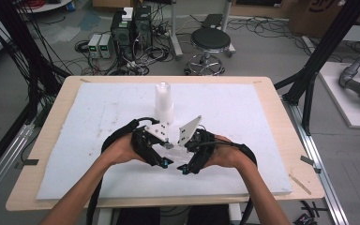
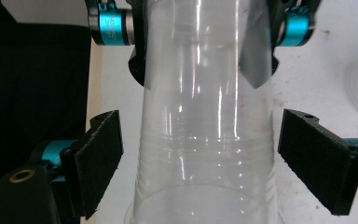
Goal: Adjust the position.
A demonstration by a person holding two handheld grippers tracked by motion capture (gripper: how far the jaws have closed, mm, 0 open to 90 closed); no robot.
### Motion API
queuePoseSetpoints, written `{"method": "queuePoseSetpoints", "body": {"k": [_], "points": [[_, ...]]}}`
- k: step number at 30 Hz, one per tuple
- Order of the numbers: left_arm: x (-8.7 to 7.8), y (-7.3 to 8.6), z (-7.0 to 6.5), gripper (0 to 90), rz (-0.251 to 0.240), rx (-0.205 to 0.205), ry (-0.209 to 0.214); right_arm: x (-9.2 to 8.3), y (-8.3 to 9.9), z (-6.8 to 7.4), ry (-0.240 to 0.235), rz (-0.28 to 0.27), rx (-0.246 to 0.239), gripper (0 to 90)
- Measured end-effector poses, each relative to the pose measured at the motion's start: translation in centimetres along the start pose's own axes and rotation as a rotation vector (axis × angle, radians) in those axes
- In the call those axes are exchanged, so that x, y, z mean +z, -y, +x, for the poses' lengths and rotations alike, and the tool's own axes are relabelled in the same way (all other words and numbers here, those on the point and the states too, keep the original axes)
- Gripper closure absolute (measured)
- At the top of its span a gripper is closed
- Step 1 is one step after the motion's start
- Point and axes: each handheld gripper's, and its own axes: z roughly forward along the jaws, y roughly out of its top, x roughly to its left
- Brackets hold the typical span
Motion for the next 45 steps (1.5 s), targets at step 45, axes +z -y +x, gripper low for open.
{"method": "queuePoseSetpoints", "body": {"k": [45], "points": [[-0.5, 7.6, -0.6, 41.9, -0.714, -0.146, -0.038, -0.8, 5.3, -0.8, -0.041, -0.676, 0.236, 14.6]]}}
